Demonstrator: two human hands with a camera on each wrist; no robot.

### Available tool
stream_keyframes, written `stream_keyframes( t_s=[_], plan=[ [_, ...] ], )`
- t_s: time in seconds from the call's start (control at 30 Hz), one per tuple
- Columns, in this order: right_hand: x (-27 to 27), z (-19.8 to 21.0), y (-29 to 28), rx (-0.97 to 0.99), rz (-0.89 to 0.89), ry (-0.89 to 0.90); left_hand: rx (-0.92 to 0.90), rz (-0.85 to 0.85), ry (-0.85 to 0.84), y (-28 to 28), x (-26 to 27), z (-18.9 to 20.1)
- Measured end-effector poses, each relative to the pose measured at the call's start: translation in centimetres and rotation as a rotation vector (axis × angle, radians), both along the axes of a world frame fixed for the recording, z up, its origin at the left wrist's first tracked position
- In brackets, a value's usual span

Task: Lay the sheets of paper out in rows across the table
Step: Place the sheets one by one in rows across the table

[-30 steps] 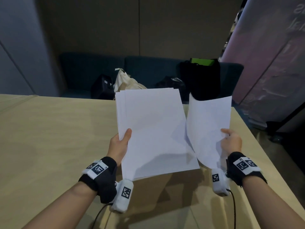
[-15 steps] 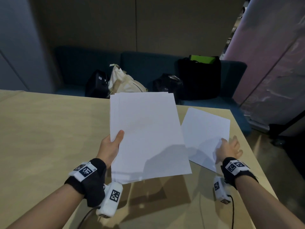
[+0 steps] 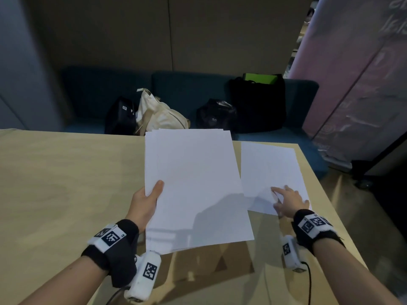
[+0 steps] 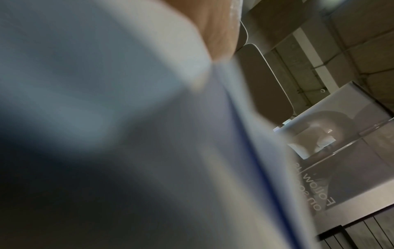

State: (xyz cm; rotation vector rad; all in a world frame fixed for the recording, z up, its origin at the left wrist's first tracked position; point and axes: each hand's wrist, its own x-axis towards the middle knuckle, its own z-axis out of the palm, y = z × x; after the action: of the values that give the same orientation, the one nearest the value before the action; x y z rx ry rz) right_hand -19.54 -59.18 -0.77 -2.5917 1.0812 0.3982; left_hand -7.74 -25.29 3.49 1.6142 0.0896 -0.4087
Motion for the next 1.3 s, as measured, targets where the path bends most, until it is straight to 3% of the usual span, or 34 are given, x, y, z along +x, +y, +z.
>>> stream_keyframes(
  t_s=[0.27,0.6,1.3],
  plan=[
    [0.1,-2.3,2.5,0.037,-0.040,-0.095,0.032,-0.034,0.006,-0.2,0.2,-0.1],
    [-1.9,-1.6,-1.0,0.122,-0.058,-0.120,0.044,-0.044,0.004,-0.6,-0.3,-0.2],
    [-1.7,-2.1,-1.6,0.121,-0.100,-0.135,0.039,-0.043,0.006,-0.9,-0.8,-0.3]
  ],
)
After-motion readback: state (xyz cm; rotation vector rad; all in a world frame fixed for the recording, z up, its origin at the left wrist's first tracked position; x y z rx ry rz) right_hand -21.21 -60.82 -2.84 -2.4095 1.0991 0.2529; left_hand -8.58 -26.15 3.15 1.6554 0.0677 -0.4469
